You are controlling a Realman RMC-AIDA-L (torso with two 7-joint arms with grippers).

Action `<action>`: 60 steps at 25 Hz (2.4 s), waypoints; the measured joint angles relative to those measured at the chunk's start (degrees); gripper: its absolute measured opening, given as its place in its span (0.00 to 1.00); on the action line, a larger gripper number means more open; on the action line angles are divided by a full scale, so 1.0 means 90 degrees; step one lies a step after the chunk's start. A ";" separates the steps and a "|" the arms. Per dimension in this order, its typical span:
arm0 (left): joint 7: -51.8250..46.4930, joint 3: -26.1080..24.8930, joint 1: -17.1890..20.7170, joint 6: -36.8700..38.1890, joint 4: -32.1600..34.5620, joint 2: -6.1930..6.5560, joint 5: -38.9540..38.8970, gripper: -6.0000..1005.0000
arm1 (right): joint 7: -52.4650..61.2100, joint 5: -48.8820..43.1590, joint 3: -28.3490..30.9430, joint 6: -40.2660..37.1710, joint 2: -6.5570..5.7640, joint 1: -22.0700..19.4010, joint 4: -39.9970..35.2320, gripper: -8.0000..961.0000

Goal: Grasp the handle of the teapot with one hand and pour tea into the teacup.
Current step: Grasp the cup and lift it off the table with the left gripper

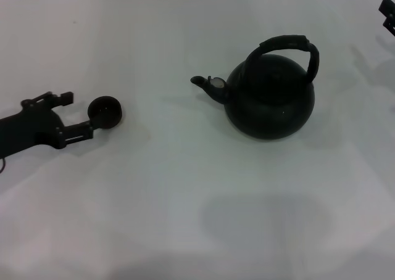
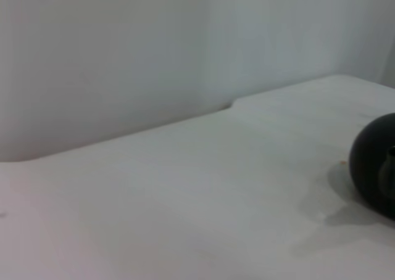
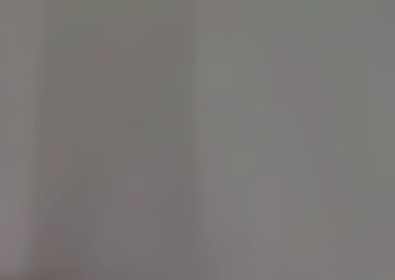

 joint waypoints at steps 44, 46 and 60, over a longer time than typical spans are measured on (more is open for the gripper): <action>-0.1239 0.0857 -0.0556 -0.1068 -0.0141 0.0002 0.0510 0.87 | 0.0012 0.0032 0.0118 -0.0608 0.0030 -0.0118 -0.0045 0.68; -0.1239 0.0860 -0.0569 -0.1072 -0.0137 0.0002 0.0508 0.87 | 0.0013 0.0037 0.0118 -0.0612 0.0030 -0.0114 -0.0045 0.68; -0.1197 0.0871 -0.0720 -0.1013 -0.0134 0.0002 0.0490 0.87 | 0.0026 0.0033 0.0177 -0.0616 0.0050 -0.0106 -0.0045 0.68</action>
